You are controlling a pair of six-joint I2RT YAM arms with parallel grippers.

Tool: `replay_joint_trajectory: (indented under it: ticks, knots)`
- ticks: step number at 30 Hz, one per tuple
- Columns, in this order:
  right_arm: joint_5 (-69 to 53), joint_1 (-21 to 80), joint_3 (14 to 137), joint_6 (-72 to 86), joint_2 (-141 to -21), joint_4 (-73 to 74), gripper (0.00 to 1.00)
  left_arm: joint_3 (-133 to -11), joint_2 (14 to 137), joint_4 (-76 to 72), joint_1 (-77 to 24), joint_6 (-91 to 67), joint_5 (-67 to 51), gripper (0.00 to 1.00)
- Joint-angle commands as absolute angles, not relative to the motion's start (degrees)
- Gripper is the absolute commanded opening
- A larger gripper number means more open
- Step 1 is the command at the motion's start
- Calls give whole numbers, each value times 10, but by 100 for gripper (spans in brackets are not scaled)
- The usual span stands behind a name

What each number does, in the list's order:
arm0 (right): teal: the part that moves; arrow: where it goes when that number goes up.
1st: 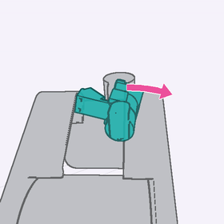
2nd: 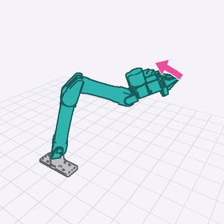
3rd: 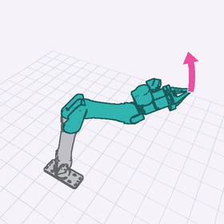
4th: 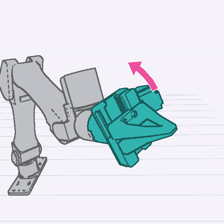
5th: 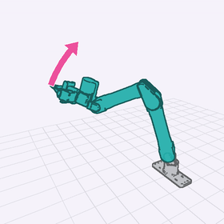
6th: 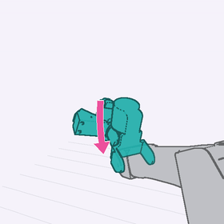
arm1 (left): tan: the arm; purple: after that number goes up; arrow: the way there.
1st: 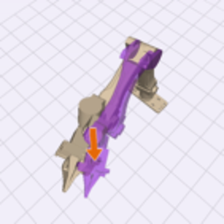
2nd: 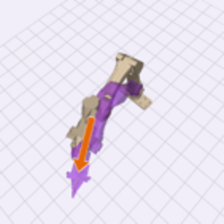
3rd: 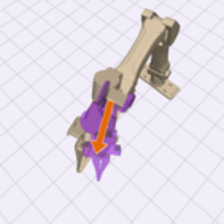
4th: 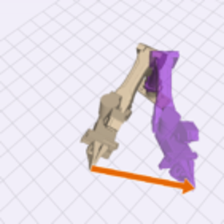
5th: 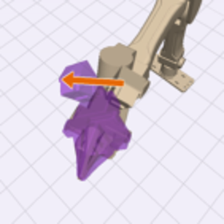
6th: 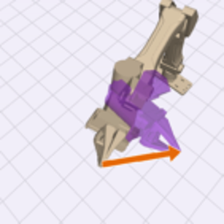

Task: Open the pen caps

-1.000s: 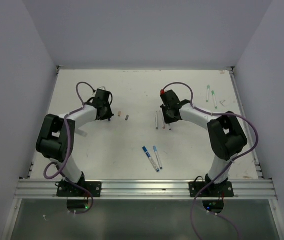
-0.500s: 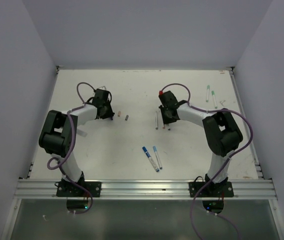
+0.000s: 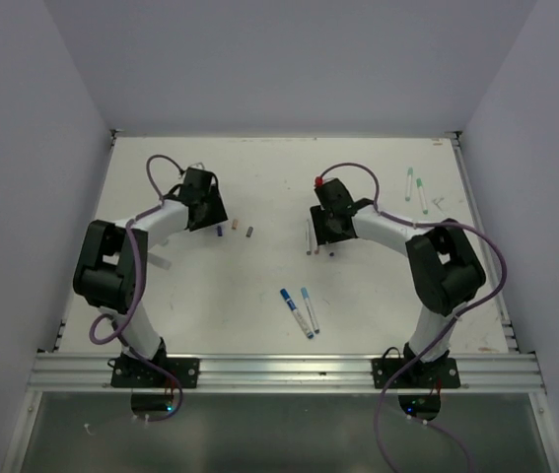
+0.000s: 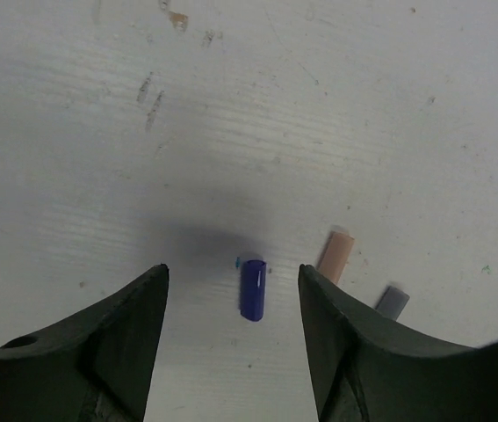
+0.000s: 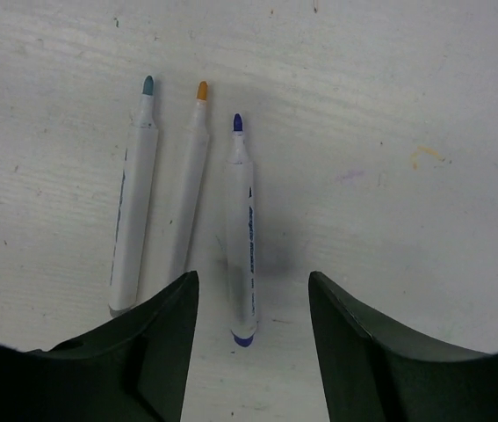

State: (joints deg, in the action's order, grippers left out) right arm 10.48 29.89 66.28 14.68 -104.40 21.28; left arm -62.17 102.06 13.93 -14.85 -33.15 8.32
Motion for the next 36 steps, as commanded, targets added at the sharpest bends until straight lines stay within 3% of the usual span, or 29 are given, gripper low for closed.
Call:
replay_joint_trajectory:
  ticks: [1, 4, 5, 6, 9, 16, 31, 36]
  knots:
    - [174, 328, 664, 140, -983, 228, 57, -653, 956, 185, -123, -323, 141, 64]
    - [221, 352, 662, 141, -965, 243, 77, -668, 926, 219, -104, -330, 183, 75]
    - [206, 352, 660, 150, -962, 245, 98, -671, 919, 226, -96, -333, 195, 78]
    - [199, 352, 659, 160, -963, 246, 99, -678, 913, 237, -88, -335, 197, 82]
    - [150, 351, 649, 160, -956, 237, 99, -697, 924, 265, -42, -348, 190, 84]
    - [105, 351, 624, 165, -934, 214, 99, -707, 968, 279, 82, -374, 166, 79]
    - [100, 352, 608, 164, -896, 201, 98, -732, 1045, 278, 100, -387, 185, 76]
    - [100, 352, 607, 164, -896, 200, 98, -716, 1048, 253, 107, -391, 174, 66]
